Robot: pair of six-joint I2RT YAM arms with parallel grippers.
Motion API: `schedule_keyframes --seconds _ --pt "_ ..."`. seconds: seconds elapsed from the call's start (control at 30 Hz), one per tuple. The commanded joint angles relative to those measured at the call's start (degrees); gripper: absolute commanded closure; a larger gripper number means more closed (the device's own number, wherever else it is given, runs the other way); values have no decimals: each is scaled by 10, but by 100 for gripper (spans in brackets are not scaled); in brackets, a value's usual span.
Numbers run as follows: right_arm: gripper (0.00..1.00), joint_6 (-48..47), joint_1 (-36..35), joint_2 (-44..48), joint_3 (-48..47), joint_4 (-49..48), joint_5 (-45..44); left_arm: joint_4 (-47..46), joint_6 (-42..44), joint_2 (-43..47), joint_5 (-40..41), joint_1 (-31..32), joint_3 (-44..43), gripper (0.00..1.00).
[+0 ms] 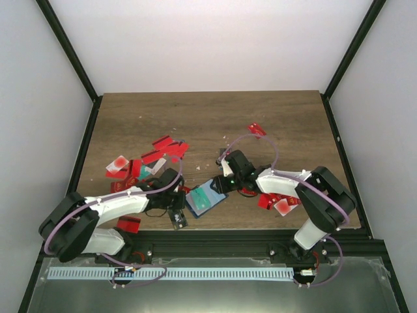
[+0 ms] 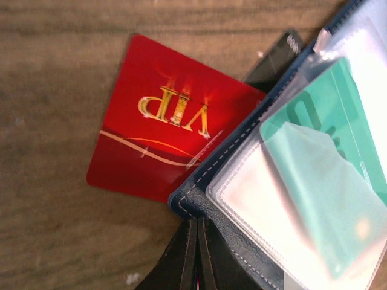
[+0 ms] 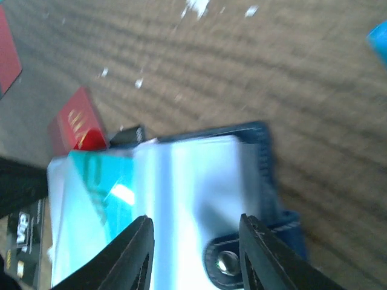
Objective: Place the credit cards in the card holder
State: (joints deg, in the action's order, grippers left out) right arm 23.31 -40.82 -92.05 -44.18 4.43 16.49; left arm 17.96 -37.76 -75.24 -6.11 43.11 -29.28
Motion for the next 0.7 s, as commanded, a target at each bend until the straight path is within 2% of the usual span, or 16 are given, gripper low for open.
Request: schedule_keyframes --seconds 0.0,0.3,0.67 --pt "58 17 -5 17 24 -19 72 1 25 -36 33 -13 -26 96" --pt "51 58 -3 21 39 -1 39 -2 36 -78 30 -19 -57 96" --pt "52 87 -3 19 66 -76 191 9 33 -61 23 -20 -55 96"
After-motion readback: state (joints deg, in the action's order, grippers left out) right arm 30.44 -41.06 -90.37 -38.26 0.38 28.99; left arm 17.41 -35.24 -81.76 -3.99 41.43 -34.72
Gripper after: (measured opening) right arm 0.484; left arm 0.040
